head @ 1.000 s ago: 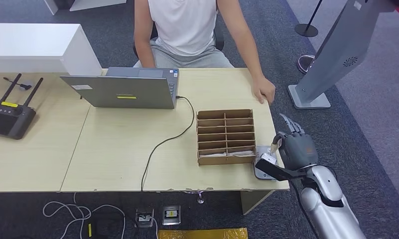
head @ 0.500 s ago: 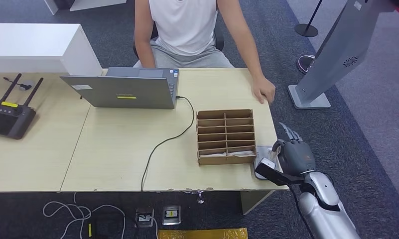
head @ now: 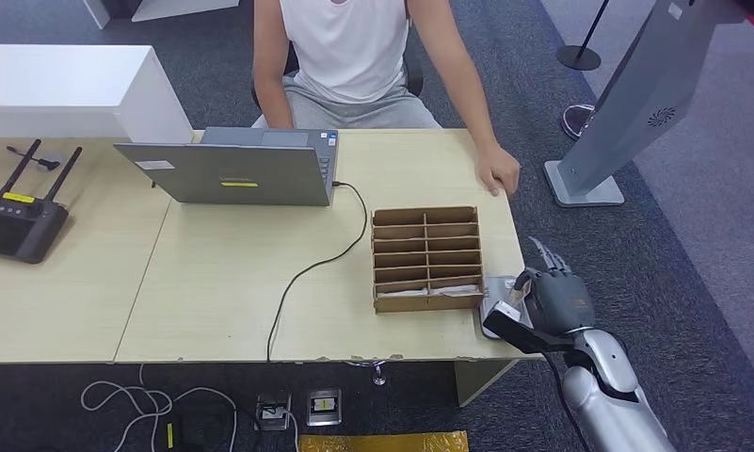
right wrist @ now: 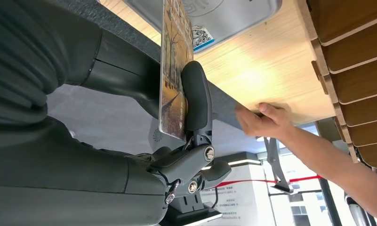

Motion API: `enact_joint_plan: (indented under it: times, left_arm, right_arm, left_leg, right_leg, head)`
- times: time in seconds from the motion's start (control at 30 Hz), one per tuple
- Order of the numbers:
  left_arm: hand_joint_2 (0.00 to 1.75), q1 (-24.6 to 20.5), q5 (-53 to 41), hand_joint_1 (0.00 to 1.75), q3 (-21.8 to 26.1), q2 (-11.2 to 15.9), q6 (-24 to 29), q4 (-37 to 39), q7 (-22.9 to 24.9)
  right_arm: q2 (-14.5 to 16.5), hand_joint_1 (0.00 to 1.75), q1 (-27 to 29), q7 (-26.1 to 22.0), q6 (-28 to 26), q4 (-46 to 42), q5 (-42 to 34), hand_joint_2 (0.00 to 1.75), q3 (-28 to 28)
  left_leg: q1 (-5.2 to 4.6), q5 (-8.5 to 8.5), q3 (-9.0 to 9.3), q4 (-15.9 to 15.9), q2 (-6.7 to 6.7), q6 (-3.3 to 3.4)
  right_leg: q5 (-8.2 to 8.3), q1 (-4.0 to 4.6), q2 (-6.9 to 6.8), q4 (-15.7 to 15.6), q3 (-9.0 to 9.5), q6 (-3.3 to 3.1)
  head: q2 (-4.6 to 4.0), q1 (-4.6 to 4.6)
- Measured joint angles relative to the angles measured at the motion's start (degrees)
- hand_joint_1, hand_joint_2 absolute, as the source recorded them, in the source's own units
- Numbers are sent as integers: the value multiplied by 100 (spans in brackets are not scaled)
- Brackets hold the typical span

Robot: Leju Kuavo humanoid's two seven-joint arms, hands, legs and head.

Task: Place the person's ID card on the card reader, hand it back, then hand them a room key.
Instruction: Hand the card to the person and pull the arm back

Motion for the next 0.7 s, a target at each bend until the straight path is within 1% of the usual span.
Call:
enact_joint_plan:
  times: [0.37, 0.7]
  left_arm:
    - [0, 0, 55, 0, 0, -4, 22, 1, 0]
    - [0, 0, 60, 0, 0, -2, 38, -1, 0]
  right_arm:
    - [143, 175, -101, -104, -234, 421, -190, 175, 63]
    - [175, 175, -212, -143, -378, 802, -285, 175, 135]
  left_leg:
    - [2, 0, 25, -1, 6, 0]
    - [3, 0, 46, -1, 29, -1]
  right_leg:
    - [0, 2, 3, -1, 19, 0]
    - [8, 3, 31, -2, 31, -6]
  head:
    - [0, 1]
    - [0, 1]
